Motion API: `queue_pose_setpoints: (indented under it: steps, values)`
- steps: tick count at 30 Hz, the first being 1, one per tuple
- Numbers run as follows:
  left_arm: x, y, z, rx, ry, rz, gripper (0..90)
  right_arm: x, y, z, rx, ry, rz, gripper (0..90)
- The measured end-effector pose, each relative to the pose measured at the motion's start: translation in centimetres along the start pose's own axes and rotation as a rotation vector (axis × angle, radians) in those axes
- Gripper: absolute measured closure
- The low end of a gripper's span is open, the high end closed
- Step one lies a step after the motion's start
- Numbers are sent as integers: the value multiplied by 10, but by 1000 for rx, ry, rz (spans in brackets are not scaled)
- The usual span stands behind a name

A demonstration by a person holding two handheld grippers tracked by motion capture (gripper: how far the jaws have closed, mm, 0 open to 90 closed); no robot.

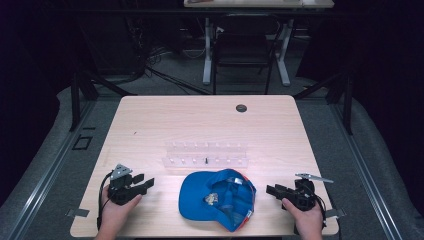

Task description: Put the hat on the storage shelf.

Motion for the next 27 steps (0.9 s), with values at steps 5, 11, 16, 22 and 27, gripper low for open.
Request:
queue_pose_setpoints:
  steps: [5, 11, 16, 22, 27]
  values:
    - [0, -1, -1, 22, 0, -1, 492, 3, 0, 0, 19, -33, -12, 560]
    - [-2, 0, -2, 19, 3, -10, 491, 9, 0, 1, 37, -80, -25, 569]
    - [-3, 0, -1, 16, 3, -12, 490, 15, -2, 3, 58, -110, -39, 564]
    - [-6, 1, -2, 37, 6, -30, 490, 20, -5, 5, 97, -159, -48, 557]
    - [-6, 1, -3, 30, 4, -32, 490, 29, -4, 2, 95, -229, -63, 550]
Point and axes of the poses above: each handheld gripper's, and its own axes: z roughly backward along the jaws, y roughly out of its underside, x roughly to its left, the point moved 3 cm from there along -z, roughly forward along the jaws, and after that the axes turned 9 degrees about z, right-handed, at the moved point
